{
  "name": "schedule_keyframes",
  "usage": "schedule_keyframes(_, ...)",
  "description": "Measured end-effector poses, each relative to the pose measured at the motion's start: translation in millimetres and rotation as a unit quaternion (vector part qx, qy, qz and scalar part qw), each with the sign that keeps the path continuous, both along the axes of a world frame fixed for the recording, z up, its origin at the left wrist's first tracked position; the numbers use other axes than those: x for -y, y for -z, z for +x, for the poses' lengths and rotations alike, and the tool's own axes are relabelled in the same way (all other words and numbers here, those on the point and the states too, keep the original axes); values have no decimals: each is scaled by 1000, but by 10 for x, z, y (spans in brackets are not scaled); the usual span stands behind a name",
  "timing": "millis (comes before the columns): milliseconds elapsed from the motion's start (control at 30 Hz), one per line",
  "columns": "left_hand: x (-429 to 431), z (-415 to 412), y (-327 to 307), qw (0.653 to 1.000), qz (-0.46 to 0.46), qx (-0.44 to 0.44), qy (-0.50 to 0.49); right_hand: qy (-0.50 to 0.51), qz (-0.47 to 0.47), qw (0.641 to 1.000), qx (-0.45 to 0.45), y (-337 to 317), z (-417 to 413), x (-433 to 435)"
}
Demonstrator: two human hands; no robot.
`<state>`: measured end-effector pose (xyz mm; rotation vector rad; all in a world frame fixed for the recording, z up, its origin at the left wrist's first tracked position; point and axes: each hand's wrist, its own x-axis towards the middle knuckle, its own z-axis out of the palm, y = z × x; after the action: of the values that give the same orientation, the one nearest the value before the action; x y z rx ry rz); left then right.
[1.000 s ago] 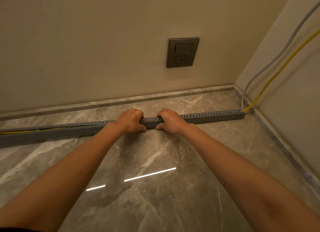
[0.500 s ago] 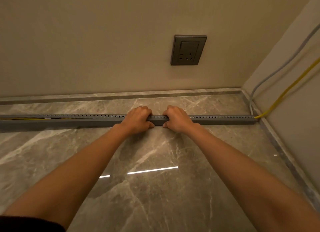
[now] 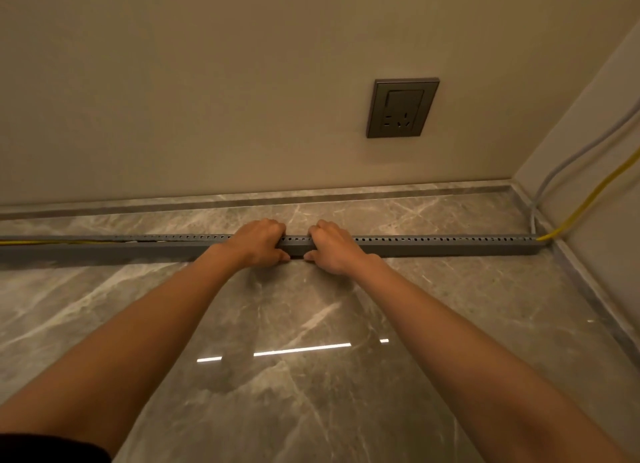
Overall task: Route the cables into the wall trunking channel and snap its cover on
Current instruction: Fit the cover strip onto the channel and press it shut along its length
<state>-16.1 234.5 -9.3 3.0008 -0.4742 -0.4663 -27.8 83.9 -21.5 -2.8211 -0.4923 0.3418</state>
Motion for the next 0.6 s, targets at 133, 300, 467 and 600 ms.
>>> schedule_keyframes(133, 12, -53, 57, 999, -7, 31, 21, -6, -22, 1000, 21, 21, -7, -65)
schedule_keyframes(300, -23, -85, 119, 996, -36, 78, 39, 7, -18, 999, 34, 22, -21, -85)
schedule_keyframes(467, -75, -60, 147, 993, -59, 81, 56, 24, -10, 999, 31, -7, -15, -93)
schedule_keyframes(600, -117, -8, 136, 994, -82, 50, 55, 40, 13, 999, 6, -31, 5, -55)
